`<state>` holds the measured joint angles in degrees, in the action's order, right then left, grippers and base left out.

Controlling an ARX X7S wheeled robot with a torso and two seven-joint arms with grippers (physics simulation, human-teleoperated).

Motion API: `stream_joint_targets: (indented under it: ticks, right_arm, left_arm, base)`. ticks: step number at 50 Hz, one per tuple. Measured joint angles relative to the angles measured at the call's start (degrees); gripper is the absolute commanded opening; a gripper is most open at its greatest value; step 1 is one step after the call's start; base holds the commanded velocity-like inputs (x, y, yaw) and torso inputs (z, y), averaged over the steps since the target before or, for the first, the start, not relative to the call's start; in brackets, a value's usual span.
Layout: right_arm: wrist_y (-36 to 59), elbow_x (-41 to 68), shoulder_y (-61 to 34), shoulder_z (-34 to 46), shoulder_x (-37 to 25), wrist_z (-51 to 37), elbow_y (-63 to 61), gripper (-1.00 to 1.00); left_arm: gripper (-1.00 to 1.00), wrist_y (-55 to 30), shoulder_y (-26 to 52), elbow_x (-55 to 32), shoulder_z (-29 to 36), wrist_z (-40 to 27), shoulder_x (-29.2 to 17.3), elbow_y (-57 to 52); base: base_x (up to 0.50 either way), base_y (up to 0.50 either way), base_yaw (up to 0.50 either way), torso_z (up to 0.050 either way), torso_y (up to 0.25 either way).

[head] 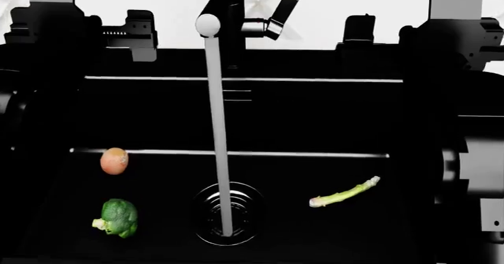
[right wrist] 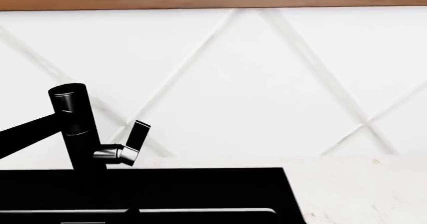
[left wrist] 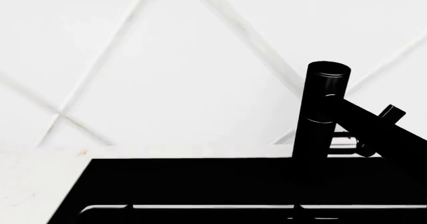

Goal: Pick the broccolis and asparaguss from the sink and place them in one bowl. Place the onion in the other bowl. Then turn off the sink faucet.

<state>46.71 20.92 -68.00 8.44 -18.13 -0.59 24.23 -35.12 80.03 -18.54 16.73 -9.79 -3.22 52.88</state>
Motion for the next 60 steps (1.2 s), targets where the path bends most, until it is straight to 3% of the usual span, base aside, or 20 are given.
stream_joint_targets:
  ticks: [30,47,60]
  right_arm:
    - [-0.1,0.4,1.6,-0.1,-0.6,-0.6,-0.7,1.00]
    - [3.0,1.9,3.4,-1.8,-1.7,-2.1,-4.9,1.00]
    - [28.2,11.4,5.3,-11.8,4.0,-18.5,-17.3,1.00]
  left_arm:
    - [1.00,4.5,0.9,-0.3,1.3,-0.1,-0.2,6.1]
    - [1.00,4.2,0.6,-0.6,2.5,-0.5,-0.1,5.3]
    - [1.00,1.5,-2.6,-1.5,3.1,-0.9,-2.2,-0.2]
  base:
    - [0.32,0.10,0.00,0.000,0.000]
    - [0.13,0.00,0.00,0.000,0.001]
    - [0.00,0.00,0.00,0.000,0.000]
